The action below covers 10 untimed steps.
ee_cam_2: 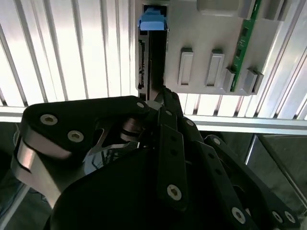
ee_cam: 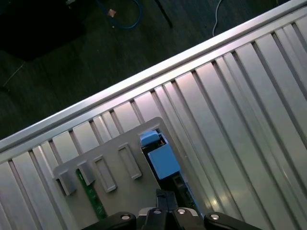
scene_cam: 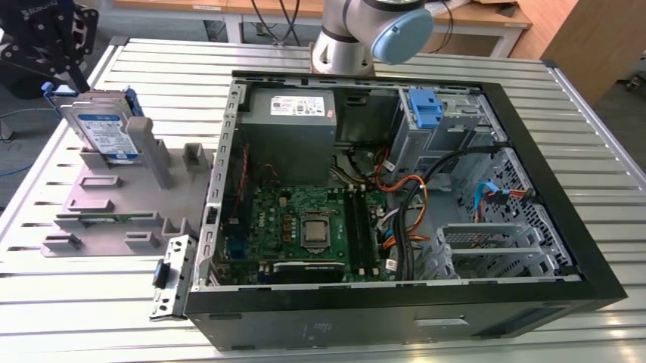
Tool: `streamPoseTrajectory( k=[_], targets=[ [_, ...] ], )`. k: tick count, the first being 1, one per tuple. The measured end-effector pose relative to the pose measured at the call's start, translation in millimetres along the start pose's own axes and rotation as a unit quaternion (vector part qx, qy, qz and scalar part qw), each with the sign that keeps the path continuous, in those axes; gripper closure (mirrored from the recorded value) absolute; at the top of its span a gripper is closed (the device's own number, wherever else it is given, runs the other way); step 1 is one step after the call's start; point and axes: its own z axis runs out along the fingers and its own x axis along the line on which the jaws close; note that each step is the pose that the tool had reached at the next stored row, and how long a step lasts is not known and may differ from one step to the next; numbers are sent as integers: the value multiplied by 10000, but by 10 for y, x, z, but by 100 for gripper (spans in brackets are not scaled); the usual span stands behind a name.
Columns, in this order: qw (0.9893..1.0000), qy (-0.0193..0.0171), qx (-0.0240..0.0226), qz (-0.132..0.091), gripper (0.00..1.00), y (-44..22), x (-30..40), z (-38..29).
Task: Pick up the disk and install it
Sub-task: 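Pick up the disk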
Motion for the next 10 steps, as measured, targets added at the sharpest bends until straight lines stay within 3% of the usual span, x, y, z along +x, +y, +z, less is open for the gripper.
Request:
streamPoseTrajectory(
  k=[5,10],
  targets=[
    [9990,16,2,-457,89,0,0,3],
    [9959,31,4,-905,89,0,0,7]
  ],
)
